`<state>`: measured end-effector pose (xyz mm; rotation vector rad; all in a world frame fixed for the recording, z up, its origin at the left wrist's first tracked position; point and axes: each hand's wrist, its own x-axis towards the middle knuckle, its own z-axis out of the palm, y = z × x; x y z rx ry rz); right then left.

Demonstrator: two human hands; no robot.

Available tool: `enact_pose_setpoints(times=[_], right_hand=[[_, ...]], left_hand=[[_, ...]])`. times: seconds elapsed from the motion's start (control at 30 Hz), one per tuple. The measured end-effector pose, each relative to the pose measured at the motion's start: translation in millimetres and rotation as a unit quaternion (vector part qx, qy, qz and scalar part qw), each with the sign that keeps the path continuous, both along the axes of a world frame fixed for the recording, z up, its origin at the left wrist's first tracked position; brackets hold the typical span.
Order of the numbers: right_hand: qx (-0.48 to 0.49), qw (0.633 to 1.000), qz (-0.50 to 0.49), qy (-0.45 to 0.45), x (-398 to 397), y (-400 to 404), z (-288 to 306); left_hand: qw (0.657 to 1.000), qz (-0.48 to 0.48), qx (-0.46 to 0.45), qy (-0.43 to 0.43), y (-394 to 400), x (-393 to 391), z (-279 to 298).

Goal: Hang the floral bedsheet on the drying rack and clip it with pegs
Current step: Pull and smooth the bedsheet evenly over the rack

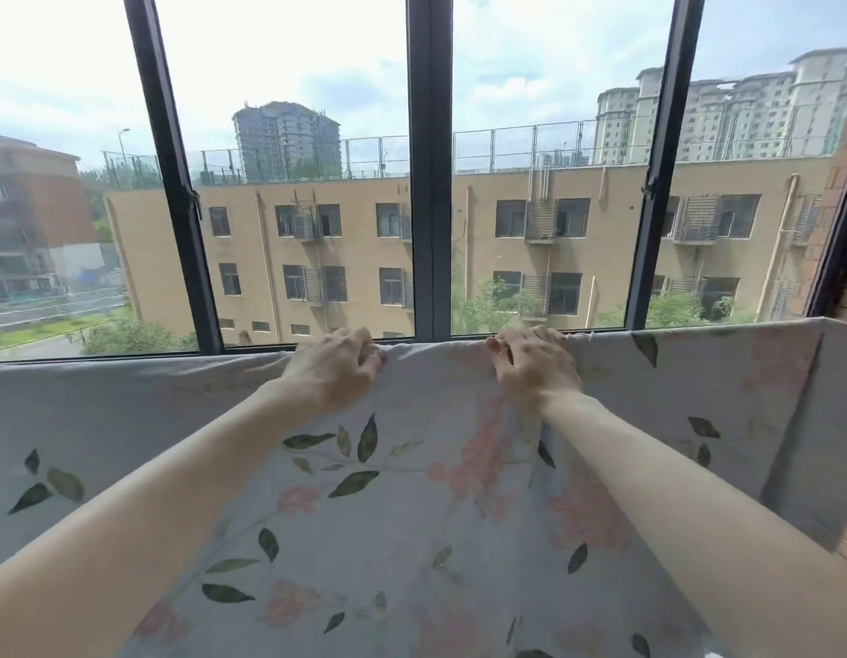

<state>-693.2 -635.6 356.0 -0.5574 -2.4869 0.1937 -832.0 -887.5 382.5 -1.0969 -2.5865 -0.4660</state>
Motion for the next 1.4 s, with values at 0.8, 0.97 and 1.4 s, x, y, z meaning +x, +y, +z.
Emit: enact_pose_setpoints(times=[0.8,0.97,1.4], right_hand=[[0.08,0.987,-0.002,0.136,90,216,-27],[0.092,0.98,0.012,0.178,95,245,-29],[0.078,0.98,0.033,0.178,114,291,-26]], left_hand=[[0.978,0.001,0.074,0.195,163,40,-27],[0.977,0.021,0.102,0.184,169,36,-27],[0.985,0.085,0.1,0.107,206,60,-14]])
